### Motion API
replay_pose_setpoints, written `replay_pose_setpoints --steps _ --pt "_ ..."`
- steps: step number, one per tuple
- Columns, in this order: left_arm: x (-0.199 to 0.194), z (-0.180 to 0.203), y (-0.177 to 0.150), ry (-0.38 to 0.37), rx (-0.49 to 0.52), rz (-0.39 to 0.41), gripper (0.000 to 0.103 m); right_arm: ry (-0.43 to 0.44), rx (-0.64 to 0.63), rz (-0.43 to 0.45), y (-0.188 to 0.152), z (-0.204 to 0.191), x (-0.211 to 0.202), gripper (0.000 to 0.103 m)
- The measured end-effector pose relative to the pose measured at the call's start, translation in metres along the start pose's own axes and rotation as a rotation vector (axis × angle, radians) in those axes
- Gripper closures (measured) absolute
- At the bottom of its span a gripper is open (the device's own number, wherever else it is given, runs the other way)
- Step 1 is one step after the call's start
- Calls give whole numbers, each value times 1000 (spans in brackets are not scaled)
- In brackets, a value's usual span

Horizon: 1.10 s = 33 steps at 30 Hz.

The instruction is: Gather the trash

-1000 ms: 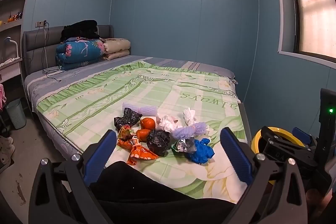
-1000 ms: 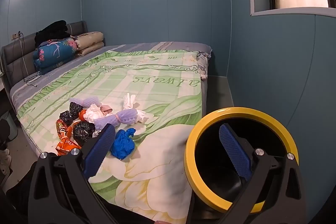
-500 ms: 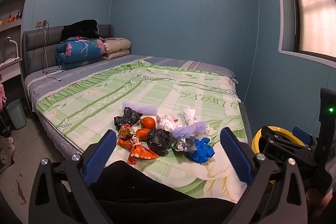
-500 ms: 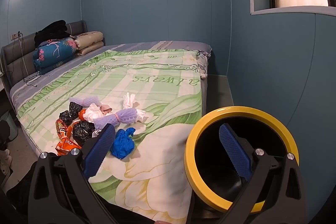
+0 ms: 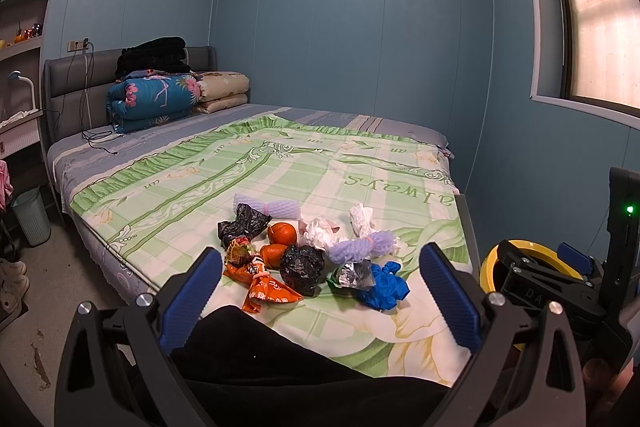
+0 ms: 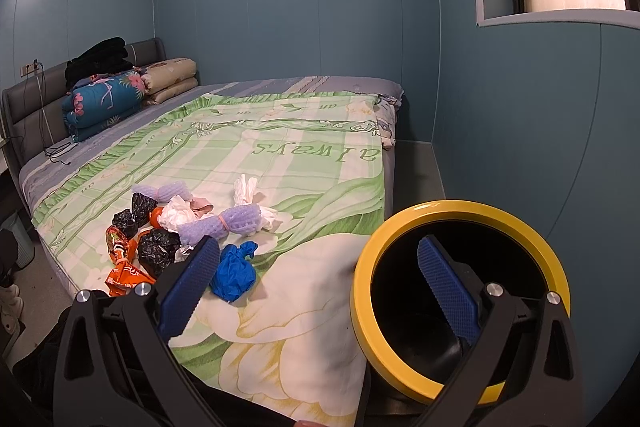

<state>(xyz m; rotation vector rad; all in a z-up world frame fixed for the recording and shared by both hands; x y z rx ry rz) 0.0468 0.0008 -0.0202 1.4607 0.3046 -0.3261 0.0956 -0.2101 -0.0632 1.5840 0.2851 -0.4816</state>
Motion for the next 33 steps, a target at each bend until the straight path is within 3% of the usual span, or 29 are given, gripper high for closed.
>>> replay_pose_setpoints --steps 33 --pt "1 0 0 0 0 -3 8 1 1 -7 -2 -1 4 8"
Point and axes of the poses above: each gripper's, at about its wrist camera, not at the fingertips, and x roughly the way its jaws point, z to its right, y to its top, the point moved 5 cm from there along x, roughly the way its jaws point, and after that the axes turned 2 degrees about -y, right-handed, at the moved point
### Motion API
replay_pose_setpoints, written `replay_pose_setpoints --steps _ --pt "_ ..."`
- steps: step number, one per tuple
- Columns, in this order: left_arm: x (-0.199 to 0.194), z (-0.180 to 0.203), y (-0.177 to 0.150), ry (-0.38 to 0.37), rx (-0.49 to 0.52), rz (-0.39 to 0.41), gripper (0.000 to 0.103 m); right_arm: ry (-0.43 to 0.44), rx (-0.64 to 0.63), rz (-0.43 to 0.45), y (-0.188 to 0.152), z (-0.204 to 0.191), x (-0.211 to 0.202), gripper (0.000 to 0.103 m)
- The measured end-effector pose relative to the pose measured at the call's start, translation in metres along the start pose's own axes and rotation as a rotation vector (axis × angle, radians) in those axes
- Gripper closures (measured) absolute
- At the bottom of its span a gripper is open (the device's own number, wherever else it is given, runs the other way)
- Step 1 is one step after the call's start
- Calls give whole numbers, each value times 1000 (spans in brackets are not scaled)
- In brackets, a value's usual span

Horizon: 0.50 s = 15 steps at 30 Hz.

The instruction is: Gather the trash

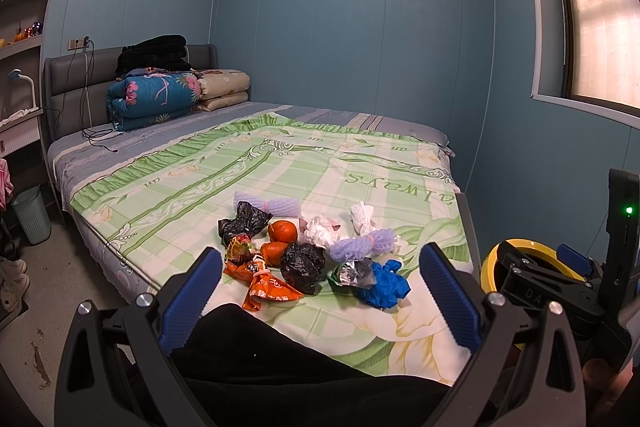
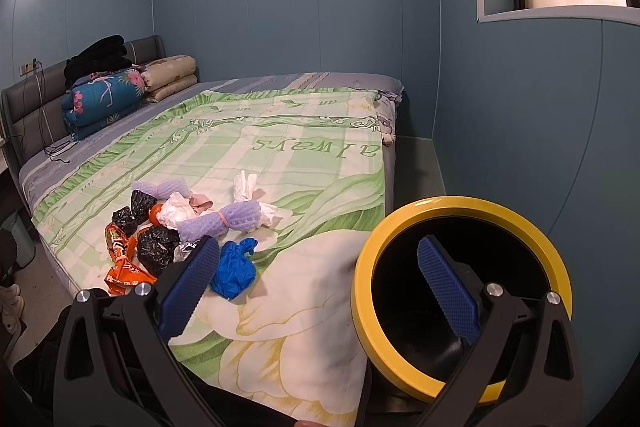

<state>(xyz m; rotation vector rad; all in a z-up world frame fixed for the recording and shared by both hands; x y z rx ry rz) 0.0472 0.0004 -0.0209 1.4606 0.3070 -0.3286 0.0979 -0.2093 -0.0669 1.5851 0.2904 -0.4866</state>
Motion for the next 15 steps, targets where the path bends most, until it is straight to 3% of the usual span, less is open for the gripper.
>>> replay_pose_setpoints --steps 15 --pt "-1 -1 1 0 -1 -2 8 0 1 -4 0 0 1 8"
Point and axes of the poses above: each gripper's, at about its wrist camera, not at the fingertips, and x roughly the way its jaws point, z to its right, y to its top, the point moved 5 cm from there along x, roughly the way its jaws point, and after that the axes turned 2 degrees about -y, right-handed, at the moved point
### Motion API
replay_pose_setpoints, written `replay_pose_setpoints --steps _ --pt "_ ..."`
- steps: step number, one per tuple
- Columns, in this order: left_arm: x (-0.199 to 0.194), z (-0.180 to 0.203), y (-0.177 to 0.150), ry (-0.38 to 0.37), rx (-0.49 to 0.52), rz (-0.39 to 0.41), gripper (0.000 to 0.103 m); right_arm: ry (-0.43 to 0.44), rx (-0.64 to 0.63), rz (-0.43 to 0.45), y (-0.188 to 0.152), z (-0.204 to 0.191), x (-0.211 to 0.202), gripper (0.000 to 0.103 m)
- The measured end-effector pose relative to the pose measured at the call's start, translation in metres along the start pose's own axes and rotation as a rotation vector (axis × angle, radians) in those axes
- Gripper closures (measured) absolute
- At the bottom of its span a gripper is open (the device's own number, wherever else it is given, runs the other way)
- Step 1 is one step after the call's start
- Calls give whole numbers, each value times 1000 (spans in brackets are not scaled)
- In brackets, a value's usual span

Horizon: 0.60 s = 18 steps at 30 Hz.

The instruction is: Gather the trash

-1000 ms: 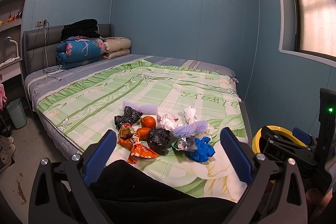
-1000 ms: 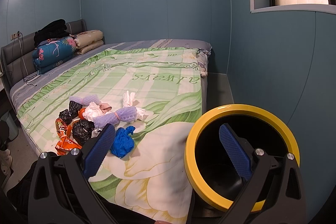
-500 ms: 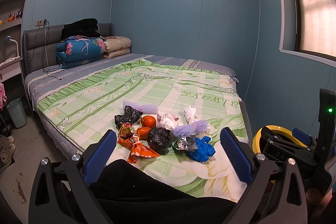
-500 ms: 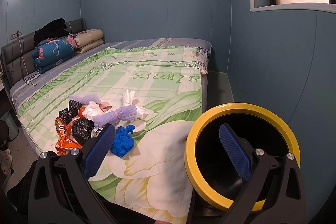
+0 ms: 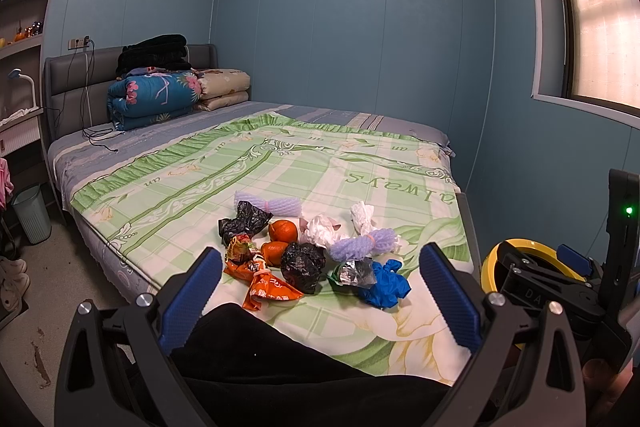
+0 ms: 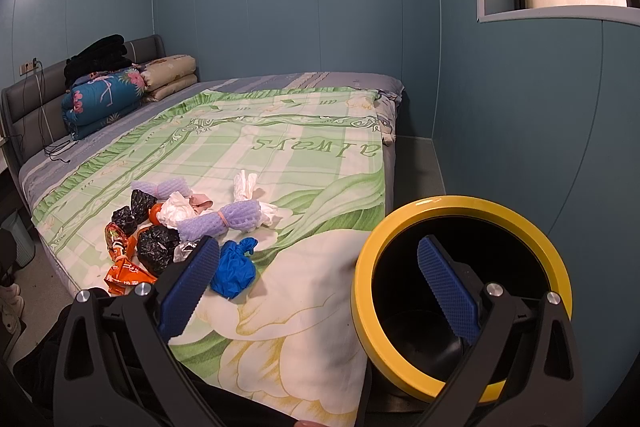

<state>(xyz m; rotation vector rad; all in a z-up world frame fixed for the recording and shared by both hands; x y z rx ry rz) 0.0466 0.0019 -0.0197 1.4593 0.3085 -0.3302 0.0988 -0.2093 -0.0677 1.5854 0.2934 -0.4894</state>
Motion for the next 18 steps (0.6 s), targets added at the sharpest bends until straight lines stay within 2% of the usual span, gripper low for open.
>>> replay_pose_setpoints --steps 18 --pt "0 0 0 0 0 -2 8 0 0 -4 0 0 1 8"
Point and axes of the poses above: each gripper's, at about its wrist camera, not at the fingertips, and x roughly the way its jaws point, z to its right, y to its top, the point moved 5 cm from there along x, roughly the way its jaws point, and after that the axes turned 2 degrees about -y, right-handed, at the moved point
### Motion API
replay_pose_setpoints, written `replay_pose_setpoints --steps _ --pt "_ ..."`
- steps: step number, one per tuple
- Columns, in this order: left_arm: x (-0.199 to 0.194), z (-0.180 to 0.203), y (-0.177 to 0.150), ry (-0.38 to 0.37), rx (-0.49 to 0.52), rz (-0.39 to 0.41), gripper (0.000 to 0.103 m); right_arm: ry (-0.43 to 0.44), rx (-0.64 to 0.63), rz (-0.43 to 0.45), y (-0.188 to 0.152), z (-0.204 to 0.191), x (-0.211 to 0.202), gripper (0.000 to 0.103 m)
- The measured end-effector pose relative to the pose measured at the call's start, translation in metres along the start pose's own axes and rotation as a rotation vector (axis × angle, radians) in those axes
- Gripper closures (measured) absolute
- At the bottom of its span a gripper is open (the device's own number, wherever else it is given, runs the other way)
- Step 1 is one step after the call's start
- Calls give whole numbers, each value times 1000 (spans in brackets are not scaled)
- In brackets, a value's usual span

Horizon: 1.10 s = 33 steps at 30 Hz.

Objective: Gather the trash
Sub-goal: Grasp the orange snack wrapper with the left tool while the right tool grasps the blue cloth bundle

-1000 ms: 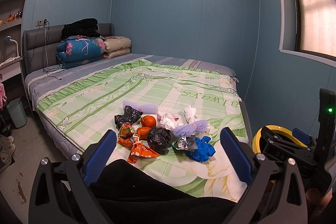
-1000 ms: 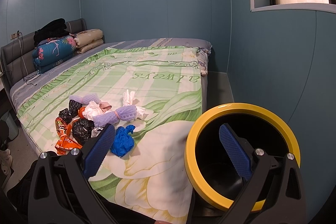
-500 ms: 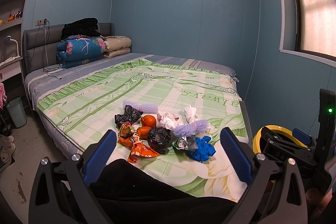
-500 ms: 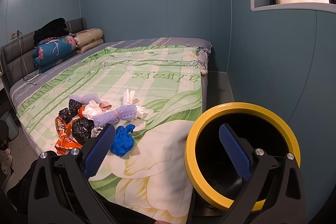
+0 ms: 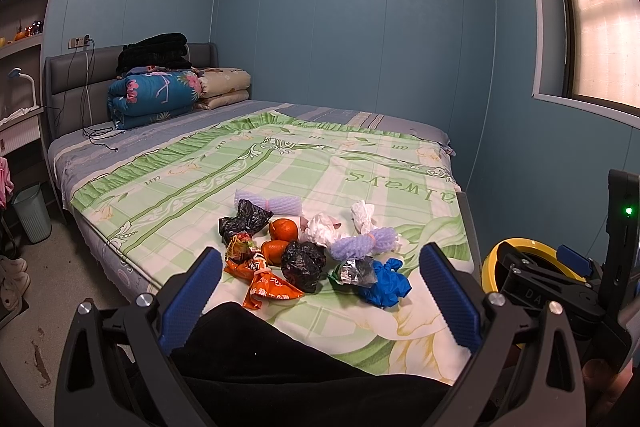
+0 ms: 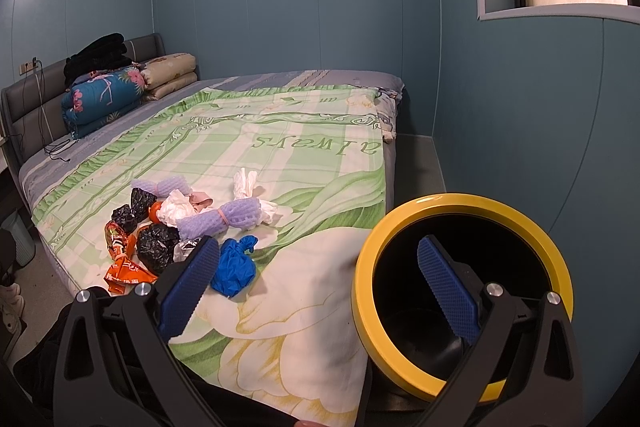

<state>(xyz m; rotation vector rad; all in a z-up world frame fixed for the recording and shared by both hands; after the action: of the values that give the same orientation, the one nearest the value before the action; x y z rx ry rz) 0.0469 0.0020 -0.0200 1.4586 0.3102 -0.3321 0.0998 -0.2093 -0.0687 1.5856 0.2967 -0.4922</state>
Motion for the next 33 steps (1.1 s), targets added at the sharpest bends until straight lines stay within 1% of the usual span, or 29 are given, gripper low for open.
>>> replay_pose_setpoints --steps 5,6,8,9,13,16,20,22,25,28,30,33 --pt "-3 -1 -1 -2 -3 -1 8 -4 4 3 0 1 0 8" --pt "-3 -2 -2 -2 -4 -1 8 -5 6 5 -6 1 1 8" --pt "1 -10 -16 -3 -8 -4 8 -6 9 5 -13 2 4 8" --pt "1 -11 -18 -5 -10 -7 8 -7 10 7 -9 7 5 8" --pt "3 -16 -17 -10 -26 -17 8 -16 6 12 1 4 10 8" --pt "7 -23 -17 -12 -54 -29 8 -27 -20 20 7 2 16 8" --pt "22 -37 -17 -8 -102 -79 8 -26 -52 20 14 -2 27 8" --pt "30 -45 -19 -3 -129 -111 8 -11 -80 -4 14 -9 38 8" --pt "41 -56 -21 2 -158 -141 8 35 -119 -73 11 -23 59 8" --pt "52 -69 -20 12 -181 -165 8 91 -148 -164 1 -39 81 8" --pt "63 -78 -21 14 -191 -197 8 123 -164 -232 -7 -50 96 8" --pt "82 -91 -20 35 -182 -234 8 153 -193 -294 -18 -64 110 8"
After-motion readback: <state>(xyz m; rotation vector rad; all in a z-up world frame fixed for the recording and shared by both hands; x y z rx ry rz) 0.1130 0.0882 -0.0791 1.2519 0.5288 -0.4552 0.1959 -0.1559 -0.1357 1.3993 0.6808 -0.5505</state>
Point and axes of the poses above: each gripper's, at about its wrist camera, not at the fingertips, and x roughly the way its jaws point, z to its right, y to its top, the point moved 5 cm from there along x, roughly the way its jaws point, and after that the axes turned 2 degrees about -y, right-handed, at the moved point
